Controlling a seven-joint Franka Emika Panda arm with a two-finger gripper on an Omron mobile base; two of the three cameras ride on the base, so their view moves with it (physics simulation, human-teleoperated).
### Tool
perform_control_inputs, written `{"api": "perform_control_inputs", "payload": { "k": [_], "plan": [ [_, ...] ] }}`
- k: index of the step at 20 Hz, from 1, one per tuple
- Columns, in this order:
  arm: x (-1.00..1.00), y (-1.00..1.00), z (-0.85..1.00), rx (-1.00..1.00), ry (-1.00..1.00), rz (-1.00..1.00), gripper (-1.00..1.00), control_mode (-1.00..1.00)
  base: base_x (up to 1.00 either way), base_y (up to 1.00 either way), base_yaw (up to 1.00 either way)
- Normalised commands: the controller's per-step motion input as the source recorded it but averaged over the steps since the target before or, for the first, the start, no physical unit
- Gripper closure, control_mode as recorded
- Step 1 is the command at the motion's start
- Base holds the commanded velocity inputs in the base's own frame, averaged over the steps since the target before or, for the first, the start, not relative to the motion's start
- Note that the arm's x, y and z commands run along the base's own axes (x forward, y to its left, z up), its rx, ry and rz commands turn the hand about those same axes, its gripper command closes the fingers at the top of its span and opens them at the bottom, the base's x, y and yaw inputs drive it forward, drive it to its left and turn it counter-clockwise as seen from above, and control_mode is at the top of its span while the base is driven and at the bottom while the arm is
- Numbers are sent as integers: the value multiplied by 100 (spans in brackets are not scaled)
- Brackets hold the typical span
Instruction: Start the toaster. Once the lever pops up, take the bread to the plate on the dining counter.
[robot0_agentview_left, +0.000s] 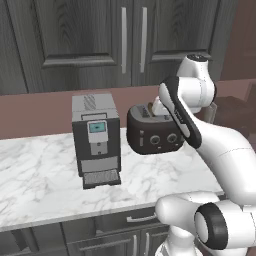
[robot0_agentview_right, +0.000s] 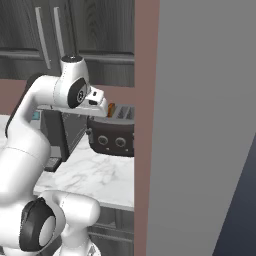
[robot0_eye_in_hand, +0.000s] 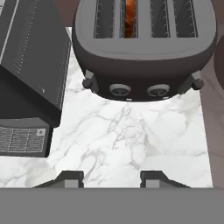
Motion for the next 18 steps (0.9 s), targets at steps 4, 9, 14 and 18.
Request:
{"api": "perform_control_inputs", "payload": {
  "k": [4, 9, 14, 18],
  "plan": [
    [7, 1, -8, 0, 0, 0, -100, -100, 0, 0, 0],
    [7, 17, -35, 0, -4, -1, -100, -100, 0, 0, 0],
    [5, 29, -43, 0, -4, -2, -100, -100, 0, 0, 0],
    [3, 16, -33, 0, -3, -3, -100, -100, 0, 0, 0]
  ]
}}
